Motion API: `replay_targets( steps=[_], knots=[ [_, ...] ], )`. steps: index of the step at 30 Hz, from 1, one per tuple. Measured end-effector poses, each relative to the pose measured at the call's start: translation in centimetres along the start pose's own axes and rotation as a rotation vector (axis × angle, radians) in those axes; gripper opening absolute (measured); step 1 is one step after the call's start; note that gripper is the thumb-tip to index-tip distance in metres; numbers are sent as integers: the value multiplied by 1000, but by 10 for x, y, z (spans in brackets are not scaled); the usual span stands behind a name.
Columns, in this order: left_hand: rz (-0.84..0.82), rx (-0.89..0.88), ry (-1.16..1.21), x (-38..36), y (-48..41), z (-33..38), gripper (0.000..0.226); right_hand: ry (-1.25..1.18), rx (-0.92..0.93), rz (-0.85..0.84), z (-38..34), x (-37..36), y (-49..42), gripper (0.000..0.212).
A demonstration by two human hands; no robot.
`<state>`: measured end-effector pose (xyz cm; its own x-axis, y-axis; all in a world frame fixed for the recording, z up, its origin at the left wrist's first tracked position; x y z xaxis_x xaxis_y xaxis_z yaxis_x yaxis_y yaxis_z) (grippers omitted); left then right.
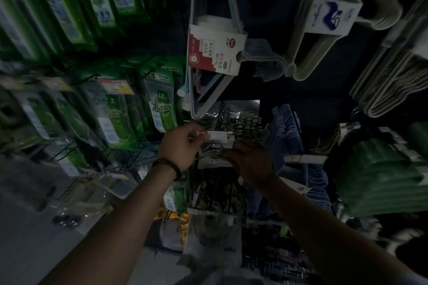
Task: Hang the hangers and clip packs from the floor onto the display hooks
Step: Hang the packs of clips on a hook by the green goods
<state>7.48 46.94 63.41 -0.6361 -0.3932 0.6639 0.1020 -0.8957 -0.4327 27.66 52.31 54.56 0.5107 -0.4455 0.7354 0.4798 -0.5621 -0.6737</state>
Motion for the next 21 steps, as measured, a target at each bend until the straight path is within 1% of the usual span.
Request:
replay_targets(
  steps=[3, 6, 8, 10, 13, 17, 19, 20, 21],
  knots=[
    [13, 1, -18, 1, 0, 3, 14, 1, 47, 57, -3, -2, -7, 12],
    [12, -8, -29, 2, 0, 2, 13, -43, -15, 70, 2, -10, -16, 12],
    [22, -16, -11, 2, 1, 1, 14, -62, -103, 28, 10, -19, -24, 11],
    [35, -18, 7, 2, 3, 0, 13, -83, -186, -63, 17, -26, -32, 15],
    [20, -18, 7, 1, 6, 2, 9, -137, -242, -129, 21, -27, -38, 17],
    [46, 3, 41, -1, 15, 2, 6, -177, -332, -213, 26, -31, -47, 35],
    [86, 42, 71, -8, 24, -9, 18, -230, -384, -222, 30, -35, -46, 38],
    [105, 88, 104, -13, 28, -18, 24, -245, -400, -205, 30, -37, -43, 37],
    [87, 144, 105, -20, 32, -26, 29, -240, -406, -180, 30, -37, -40, 35]
  ],
)
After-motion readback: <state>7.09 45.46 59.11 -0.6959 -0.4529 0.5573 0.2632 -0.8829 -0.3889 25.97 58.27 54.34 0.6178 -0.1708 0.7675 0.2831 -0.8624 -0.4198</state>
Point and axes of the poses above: each hand's wrist, its own y-axis away from the middle knuckle, its own x-axis out of the back of the hand, z = x × y, the point moved 5 cm from there along -y, towards the middle knuckle, and after that the axes turned 5 degrees about -x, right-handed, at the moved point
